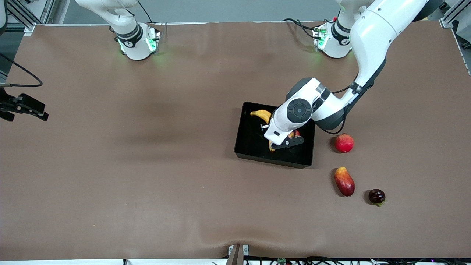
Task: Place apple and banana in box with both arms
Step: 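Carry the banana into the box with the left gripper and release it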
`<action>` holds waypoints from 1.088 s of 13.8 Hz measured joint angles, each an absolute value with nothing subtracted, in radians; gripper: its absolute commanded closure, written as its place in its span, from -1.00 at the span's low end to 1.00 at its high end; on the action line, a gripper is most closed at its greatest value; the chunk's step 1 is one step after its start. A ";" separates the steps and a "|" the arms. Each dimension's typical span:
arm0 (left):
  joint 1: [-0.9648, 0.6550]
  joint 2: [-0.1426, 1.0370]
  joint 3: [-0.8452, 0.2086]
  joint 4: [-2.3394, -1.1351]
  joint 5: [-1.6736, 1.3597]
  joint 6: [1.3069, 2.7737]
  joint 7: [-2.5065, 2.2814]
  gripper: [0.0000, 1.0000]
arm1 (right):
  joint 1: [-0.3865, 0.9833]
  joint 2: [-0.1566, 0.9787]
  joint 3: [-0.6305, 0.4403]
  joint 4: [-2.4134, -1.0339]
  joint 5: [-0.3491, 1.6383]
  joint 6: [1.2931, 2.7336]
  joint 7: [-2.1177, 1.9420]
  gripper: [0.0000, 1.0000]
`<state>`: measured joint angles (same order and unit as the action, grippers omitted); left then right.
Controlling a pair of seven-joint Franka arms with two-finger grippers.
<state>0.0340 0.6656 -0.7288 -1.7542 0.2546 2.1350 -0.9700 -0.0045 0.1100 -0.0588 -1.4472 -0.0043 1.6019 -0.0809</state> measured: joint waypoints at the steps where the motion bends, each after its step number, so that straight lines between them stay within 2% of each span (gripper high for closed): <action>1: 0.032 0.680 -0.727 -1.754 0.266 2.156 -0.970 1.00 | -0.004 0.109 -0.058 -1.447 -0.004 1.600 -0.081 -1.00; 4: -0.012 0.735 -0.701 -1.753 0.311 2.224 -0.970 1.00 | -0.005 0.105 -0.060 -1.445 -0.004 1.596 -0.081 -1.00; 8: -0.164 0.767 -0.572 -1.713 0.315 2.247 -0.982 1.00 | -0.005 0.095 -0.062 -1.443 -0.004 1.588 -0.081 -1.00; 9: -0.177 0.769 -0.560 -1.707 0.315 2.247 -0.983 0.28 | -0.004 0.089 -0.059 -1.442 -0.004 1.565 -0.081 -1.00; 10: -0.179 0.769 -0.558 -1.703 0.315 2.247 -0.983 -0.99 | -0.002 0.083 -0.054 -1.442 -0.004 1.533 -0.081 -1.00; 15: -0.169 0.759 -0.551 -1.664 0.357 2.239 -0.983 -1.00 | 0.001 0.048 -0.048 -1.435 -0.004 1.475 -0.081 -1.00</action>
<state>-0.1694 0.7590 -0.5509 -1.6642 0.3568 2.2389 -0.9832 0.0013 0.0484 -0.0476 -1.4346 -0.0043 1.4755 -0.0813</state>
